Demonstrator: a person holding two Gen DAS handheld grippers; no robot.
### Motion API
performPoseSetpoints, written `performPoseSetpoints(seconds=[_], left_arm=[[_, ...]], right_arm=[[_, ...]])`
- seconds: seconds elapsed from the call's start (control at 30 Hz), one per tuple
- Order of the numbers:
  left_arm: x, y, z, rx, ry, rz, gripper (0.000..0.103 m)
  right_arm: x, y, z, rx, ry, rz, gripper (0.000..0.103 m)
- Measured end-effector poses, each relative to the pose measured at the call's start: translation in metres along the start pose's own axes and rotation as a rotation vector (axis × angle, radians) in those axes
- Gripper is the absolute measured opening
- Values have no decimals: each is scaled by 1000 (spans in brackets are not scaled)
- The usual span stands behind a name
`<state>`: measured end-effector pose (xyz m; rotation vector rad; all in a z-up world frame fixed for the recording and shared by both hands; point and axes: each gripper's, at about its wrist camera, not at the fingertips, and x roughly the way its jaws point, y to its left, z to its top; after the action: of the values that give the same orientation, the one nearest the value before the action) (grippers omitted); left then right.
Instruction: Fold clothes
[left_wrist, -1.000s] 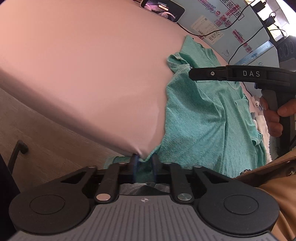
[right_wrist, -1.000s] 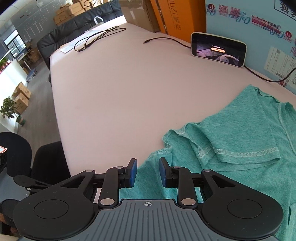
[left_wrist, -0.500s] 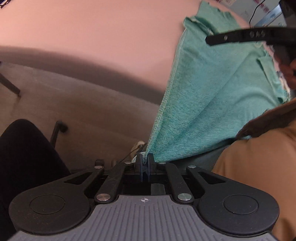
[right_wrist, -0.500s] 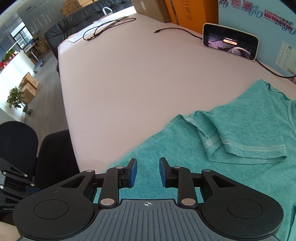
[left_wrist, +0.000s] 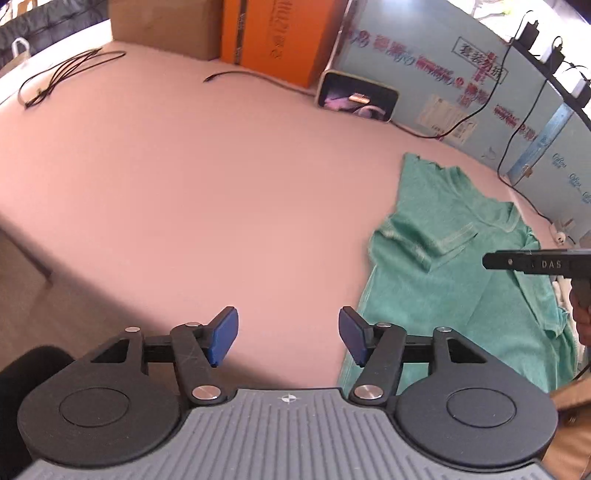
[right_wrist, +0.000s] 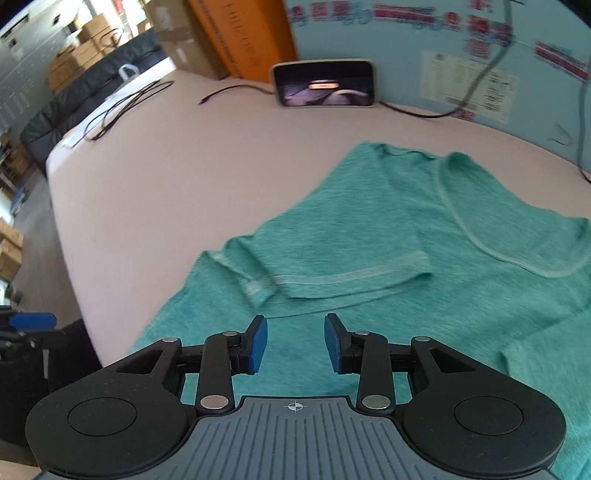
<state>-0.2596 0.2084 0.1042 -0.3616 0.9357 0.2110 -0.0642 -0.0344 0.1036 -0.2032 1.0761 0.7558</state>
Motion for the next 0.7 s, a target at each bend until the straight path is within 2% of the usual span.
performPoseSetpoints(seconds=[0.17, 0.37, 0.47, 0.5, 0.57, 0.7], left_arm=[[33, -49, 57, 175, -68, -101, 75], [95, -114, 121, 316, -92, -171, 79], [123, -141, 145, 416, -104, -163, 80], [132, -150, 152, 460, -96, -147, 80], [151, -163, 162, 524, -76, -118, 80], [181, -177, 172, 598, -17, -100, 80]], right_arm=[[-47, -67, -5, 122, -90, -183, 34], [-110, -150, -21, 264, -190, -368, 35], [-137, -178, -28, 305, -241, -430, 37], [-144, -186, -32, 321, -258, -444, 44], [-156, -204, -38, 362, -285, -470, 50], [-165, -231, -49, 421, -291, -496, 50]])
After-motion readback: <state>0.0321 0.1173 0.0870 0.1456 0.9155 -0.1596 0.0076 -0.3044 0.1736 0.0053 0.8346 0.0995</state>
